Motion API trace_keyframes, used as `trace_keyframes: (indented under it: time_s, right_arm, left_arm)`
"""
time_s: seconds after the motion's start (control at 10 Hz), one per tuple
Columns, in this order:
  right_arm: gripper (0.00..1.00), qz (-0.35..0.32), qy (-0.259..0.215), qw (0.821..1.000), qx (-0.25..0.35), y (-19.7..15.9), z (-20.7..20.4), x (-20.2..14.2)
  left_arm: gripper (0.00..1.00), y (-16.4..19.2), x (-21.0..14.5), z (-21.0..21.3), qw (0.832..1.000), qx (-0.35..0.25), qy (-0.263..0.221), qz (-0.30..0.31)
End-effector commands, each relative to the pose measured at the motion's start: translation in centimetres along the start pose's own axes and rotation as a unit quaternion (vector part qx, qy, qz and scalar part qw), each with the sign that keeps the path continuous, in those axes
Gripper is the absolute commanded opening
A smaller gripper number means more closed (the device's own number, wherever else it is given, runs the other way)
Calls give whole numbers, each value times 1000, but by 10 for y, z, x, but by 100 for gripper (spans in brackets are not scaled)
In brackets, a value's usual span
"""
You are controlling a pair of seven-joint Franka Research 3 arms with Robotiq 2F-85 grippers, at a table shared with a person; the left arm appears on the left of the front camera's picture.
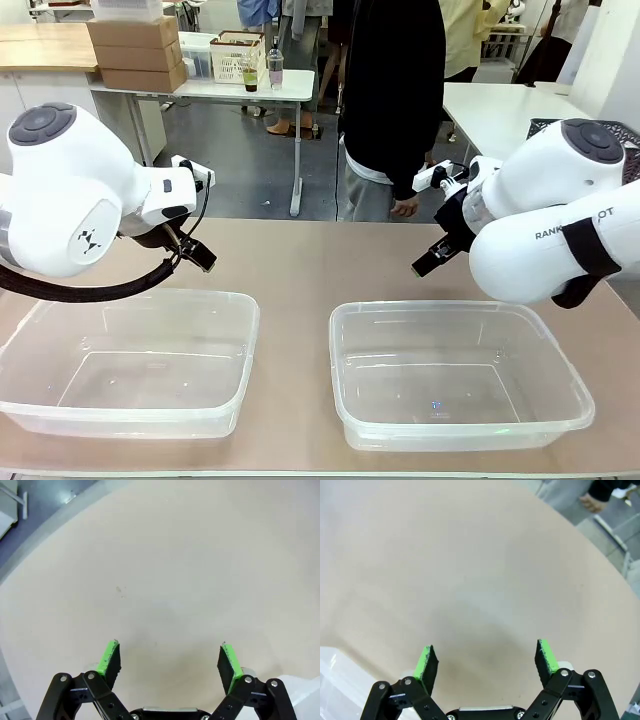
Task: Sort the waste into each basket.
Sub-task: Pick up the Organizing box on the left side of the table and lift it.
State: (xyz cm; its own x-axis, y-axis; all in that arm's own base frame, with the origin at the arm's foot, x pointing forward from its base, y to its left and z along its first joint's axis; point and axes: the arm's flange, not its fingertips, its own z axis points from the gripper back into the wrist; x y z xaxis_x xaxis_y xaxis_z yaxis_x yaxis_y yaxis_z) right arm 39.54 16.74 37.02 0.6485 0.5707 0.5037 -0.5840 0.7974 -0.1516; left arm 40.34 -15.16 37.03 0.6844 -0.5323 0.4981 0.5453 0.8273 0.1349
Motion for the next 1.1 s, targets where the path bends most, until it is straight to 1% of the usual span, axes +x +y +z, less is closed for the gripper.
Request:
trace_keyframes:
  time_s: [0.0, 0.1, 0.2, 0.3, 0.4, 0.5, 0.6, 0.7, 0.8, 0.9, 1.0]
  right_arm:
    - [100, 0, 0, 1000, 0, 0, 0, 0]
    - [100, -31, -6, 1000, -3, 9, 42, 0]
    - [100, -55, -13, 998, 24, 22, 85, -4]
    - [100, -62, 17, 997, 48, 39, 123, -16]
    - [100, -60, 24, 996, 59, 54, 154, -33]
    - [100, -51, 13, 997, 50, 67, 171, -53]
    - [100, -44, 11, 998, 38, 30, 105, 18]
    - [100, -44, 11, 998, 38, 30, 105, 18]
    - [100, -44, 13, 998, 45, 47, 158, 11]
    - [100, -72, -11, 989, 131, 35, 158, -3]
    - [100, -149, -42, 960, 234, 15, 170, -19]
  left_arm:
    - [100, 0, 0, 0, 1000, 0, 0, 0]
    - [100, -19, 6, 37, 1000, -4, -4, 13]
    - [100, -40, 9, 75, 997, 29, 10, 64]
    - [100, -63, 1, 110, 996, 51, -9, 70]
    - [100, -80, -12, 134, 999, 19, -18, 24]
    - [100, -89, -23, 141, 998, 52, -43, 12]
    - [100, -49, 29, 98, 999, 30, -14, 38]
    - [100, -49, 29, 98, 999, 30, -14, 38]
    - [100, -77, 30, 140, 998, 41, -31, 23]
    - [100, -74, 22, 135, 1000, -23, -1, -10]
    - [100, -59, 7, 146, 991, -128, 9, -37]
